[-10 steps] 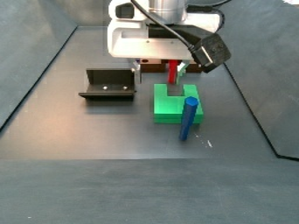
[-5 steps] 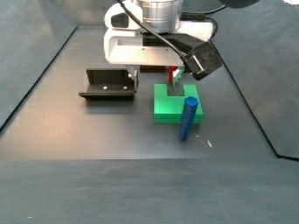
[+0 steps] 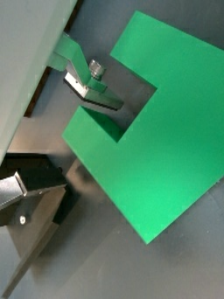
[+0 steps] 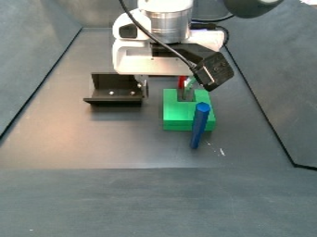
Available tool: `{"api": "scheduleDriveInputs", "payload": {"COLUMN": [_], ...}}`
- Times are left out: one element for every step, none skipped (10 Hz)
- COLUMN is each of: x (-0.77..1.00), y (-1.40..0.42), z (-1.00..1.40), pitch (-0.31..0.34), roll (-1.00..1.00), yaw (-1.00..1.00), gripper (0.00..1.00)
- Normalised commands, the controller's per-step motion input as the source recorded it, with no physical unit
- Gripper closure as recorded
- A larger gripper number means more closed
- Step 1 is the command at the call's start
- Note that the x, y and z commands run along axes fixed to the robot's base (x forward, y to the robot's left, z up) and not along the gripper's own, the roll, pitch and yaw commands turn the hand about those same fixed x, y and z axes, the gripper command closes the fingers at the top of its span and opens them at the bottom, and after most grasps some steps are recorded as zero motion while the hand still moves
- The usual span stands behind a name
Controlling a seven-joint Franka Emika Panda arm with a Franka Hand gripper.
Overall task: Pick up the green object. Move up. Place the green object on the fixture. Regrasp the green object. Move to above the board. Insert the green object.
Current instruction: Pick up the green object.
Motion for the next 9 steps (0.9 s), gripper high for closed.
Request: {"api": "scheduleDriveInputs", "payload": {"x": [0.0, 0.0, 0.0, 0.0, 0.0, 0.0, 0.0, 0.0, 0.0], "y": [0.0, 0.0, 0.0, 0.0, 0.0, 0.01, 0.05, 0.01, 0.0], "z": [-0.13, -0.08, -0.05, -0.07, -0.08, -0.05, -0.09, -0.01, 0.0], "pitch": [0.024, 0.026, 0.02, 0.009, 0.003, 0.017, 0.043, 0.036, 0.0], "roll": [0.06, 0.04, 0.03, 0.03, 0.03, 0.01, 0.0, 0.0, 0.0], "yaw": [0.0, 0.0, 0.0, 0.0, 0.0, 0.0, 0.0, 0.0, 0.0], "gripper": [0.0, 0.0, 0.0, 0.0, 0.0, 0.0, 0.0, 0.0, 0.0]}}
